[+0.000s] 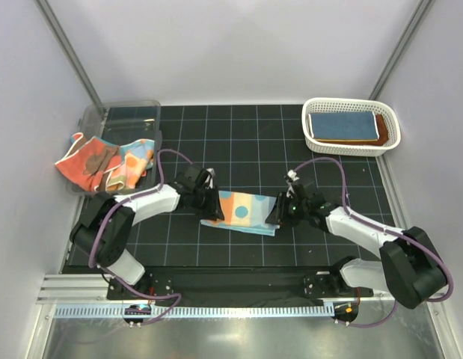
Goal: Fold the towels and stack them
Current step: Fold the towel
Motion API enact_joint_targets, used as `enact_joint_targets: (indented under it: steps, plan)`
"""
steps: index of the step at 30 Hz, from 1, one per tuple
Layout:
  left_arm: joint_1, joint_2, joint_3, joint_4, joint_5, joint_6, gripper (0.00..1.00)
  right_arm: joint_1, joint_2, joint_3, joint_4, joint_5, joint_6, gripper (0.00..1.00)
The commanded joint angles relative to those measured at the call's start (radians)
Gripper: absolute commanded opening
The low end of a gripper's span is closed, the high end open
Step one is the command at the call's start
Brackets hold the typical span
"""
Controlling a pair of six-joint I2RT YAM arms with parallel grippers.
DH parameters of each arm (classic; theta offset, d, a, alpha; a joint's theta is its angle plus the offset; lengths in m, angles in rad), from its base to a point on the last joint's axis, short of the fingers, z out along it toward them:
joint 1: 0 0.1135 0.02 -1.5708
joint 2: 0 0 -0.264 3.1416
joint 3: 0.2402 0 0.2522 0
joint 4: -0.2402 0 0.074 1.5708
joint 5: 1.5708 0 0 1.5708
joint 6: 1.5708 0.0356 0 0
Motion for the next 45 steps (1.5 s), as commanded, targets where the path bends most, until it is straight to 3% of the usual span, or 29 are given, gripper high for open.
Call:
enact_joint_targets:
  steps: [1, 4, 9, 14, 20, 27, 30, 32, 33, 34, 37, 41, 45]
  plan:
    - [-0.006, -0.021, -0.044, 0.012, -0.071, -0.021, 0.37, 0.004, -0.009, -0.072, 0.102, -0.013, 0.038, 0.35]
    - [-0.006, -0.037, -0.056, -0.020, -0.144, -0.012, 0.37, 0.005, -0.034, -0.066, 0.082, 0.000, 0.043, 0.36]
    - [-0.006, -0.087, 0.003, -0.072, -0.139, -0.009, 0.40, 0.005, -0.085, 0.012, -0.001, -0.014, 0.046, 0.36]
    - [-0.006, -0.136, 0.054, -0.115, -0.120, -0.033, 0.41, 0.005, -0.086, 0.017, 0.038, -0.062, 0.098, 0.36]
    - [-0.006, -0.150, 0.097, -0.353, -0.320, -0.005, 0.45, 0.004, -0.152, 0.039, -0.086, 0.089, 0.084, 0.43]
    - [-0.006, -0.104, 0.031, -0.306, -0.309, -0.015, 0.46, 0.005, -0.172, 0.014, -0.096, 0.156, 0.123, 0.43]
    - [-0.006, -0.058, 0.033, -0.307, -0.337, -0.001, 0.42, 0.005, -0.163, -0.001, -0.085, 0.161, 0.127, 0.43]
    - [-0.006, -0.037, 0.043, -0.312, -0.348, 0.013, 0.34, 0.005, -0.154, -0.010, -0.076, 0.165, 0.127, 0.45]
    - [-0.006, -0.035, 0.045, -0.315, -0.348, 0.014, 0.28, 0.007, -0.154, -0.018, -0.074, 0.169, 0.126, 0.46]
    - [-0.006, -0.034, 0.049, -0.318, -0.352, 0.016, 0.15, 0.006, -0.152, -0.021, -0.071, 0.170, 0.127, 0.49]
    - [0.002, -0.047, 0.039, -0.303, -0.354, 0.013, 0.03, 0.005, -0.146, -0.040, -0.036, 0.164, 0.138, 0.56]
    - [0.036, -0.040, 0.010, -0.273, -0.297, 0.004, 0.00, 0.006, -0.129, -0.067, 0.053, 0.149, 0.158, 0.64]
    - [0.048, 0.000, 0.002, -0.273, -0.260, 0.008, 0.06, 0.005, -0.080, -0.089, 0.114, 0.135, 0.176, 0.66]
